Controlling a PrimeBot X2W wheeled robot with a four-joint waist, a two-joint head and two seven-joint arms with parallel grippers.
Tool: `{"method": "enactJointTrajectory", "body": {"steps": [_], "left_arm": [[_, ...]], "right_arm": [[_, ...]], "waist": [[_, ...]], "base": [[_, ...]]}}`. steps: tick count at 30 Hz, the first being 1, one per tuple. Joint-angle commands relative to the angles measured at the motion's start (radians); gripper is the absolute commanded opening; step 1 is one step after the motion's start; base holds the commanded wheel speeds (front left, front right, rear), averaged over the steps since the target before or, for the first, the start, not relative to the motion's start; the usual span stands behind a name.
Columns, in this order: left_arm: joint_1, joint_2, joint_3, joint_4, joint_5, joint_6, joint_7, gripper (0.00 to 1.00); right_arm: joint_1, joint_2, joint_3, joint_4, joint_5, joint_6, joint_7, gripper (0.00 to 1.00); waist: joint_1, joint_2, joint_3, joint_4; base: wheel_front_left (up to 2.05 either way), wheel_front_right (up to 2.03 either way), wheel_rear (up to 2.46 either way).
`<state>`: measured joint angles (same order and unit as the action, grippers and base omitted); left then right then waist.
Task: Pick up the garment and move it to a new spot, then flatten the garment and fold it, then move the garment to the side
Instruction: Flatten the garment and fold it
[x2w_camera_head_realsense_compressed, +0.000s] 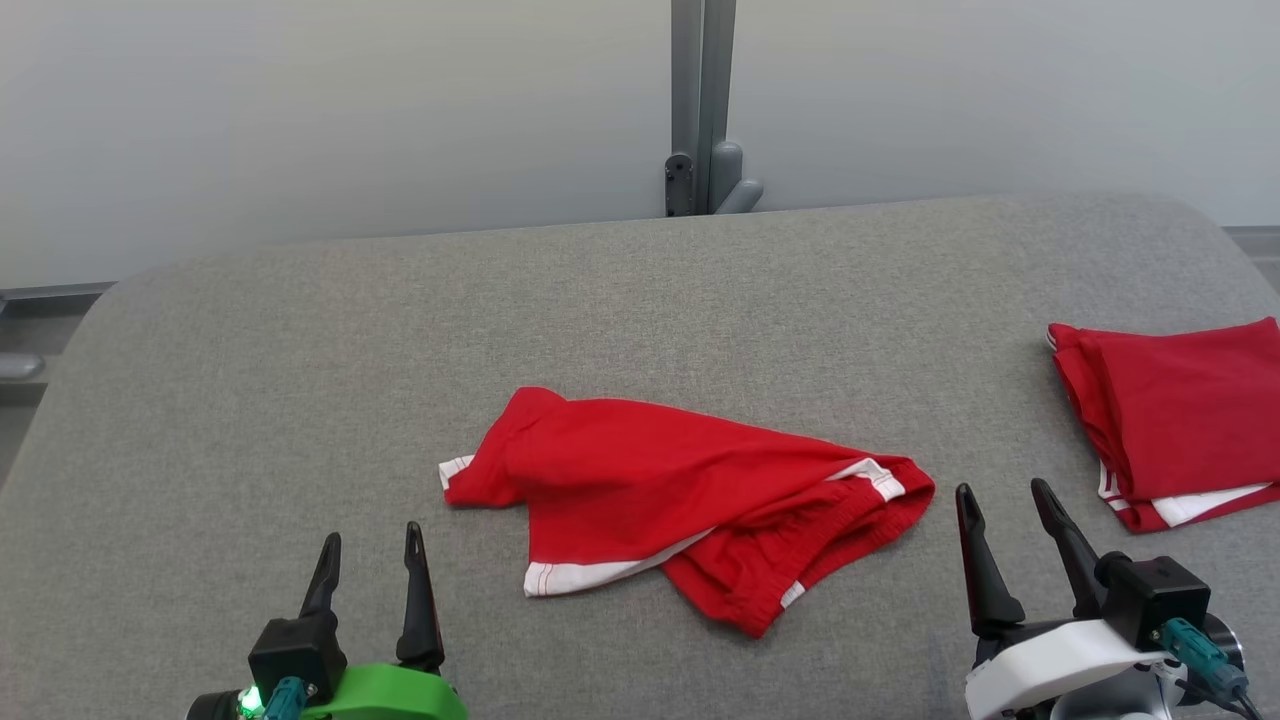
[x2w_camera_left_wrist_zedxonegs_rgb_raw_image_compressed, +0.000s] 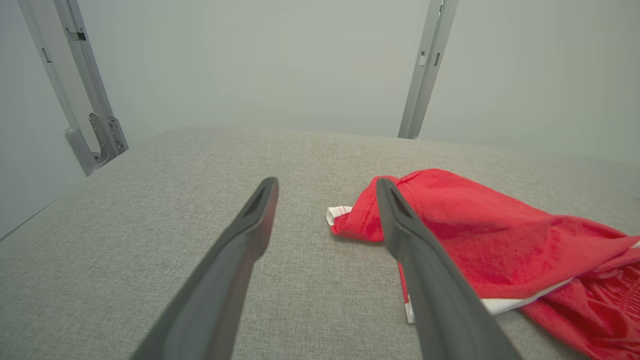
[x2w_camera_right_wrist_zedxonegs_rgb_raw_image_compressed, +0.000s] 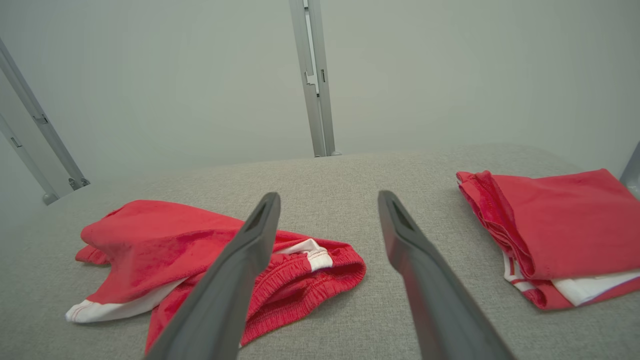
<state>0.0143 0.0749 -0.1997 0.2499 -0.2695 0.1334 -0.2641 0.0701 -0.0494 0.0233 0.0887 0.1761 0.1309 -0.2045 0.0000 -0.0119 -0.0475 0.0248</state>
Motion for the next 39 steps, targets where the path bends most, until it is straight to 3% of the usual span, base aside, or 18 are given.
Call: {"method": "enactJointTrajectory", "body": {"steps": [1, 9, 16, 26, 32, 39], "left_arm": [[-0.005, 0.007, 0.0, 0.004, -0.005, -0.001, 0.001, 1.0], [-0.011, 0.01, -0.009, 0.012, -0.007, -0.01, 0.003, 1.0], [-0.023, 0.012, -0.055, 0.06, -0.023, -0.073, 0.051, 1.0], [-0.112, 0.0, -0.143, 0.233, -0.066, -0.196, 0.142, 1.0], [-0.179, -0.005, -0.166, 0.333, -0.11, -0.238, 0.152, 1.0], [-0.245, -0.006, -0.173, 0.445, -0.182, -0.258, 0.151, 1.0]], "right_arm": [[-0.011, -0.001, 0.001, 0.007, 0.006, -0.001, -0.007, 1.0], [-0.017, -0.001, 0.002, 0.017, 0.01, -0.001, -0.009, 1.0], [-0.022, -0.001, 0.004, 0.016, 0.013, -0.001, -0.009, 1.0], [-0.037, -0.001, 0.014, 0.015, 0.011, -0.001, -0.003, 1.0], [-0.045, -0.001, 0.013, 0.008, 0.009, -0.001, 0.001, 1.0], [-0.062, -0.001, 0.012, 0.009, 0.009, -0.001, -0.008, 1.0]], "waist": [[0.0, 0.0119, 0.0, 0.0], [0.0, 0.0119, 0.0, 0.003], [0.0, 0.0119, 0.007, 0.004], [0.0, 0.0119, 0.036, -0.016], [0.0, 0.0119, 0.065, -0.044], [0.0, 0.0119, 0.099, -0.073]], "base": [[0.0, 0.0, 0.0], [0.0, 0.0, 0.0], [0.0, 0.0, 0.0], [0.0, 0.0, 0.0], [0.0, 0.0, 0.0], [0.0, 0.0, 0.0]]}}
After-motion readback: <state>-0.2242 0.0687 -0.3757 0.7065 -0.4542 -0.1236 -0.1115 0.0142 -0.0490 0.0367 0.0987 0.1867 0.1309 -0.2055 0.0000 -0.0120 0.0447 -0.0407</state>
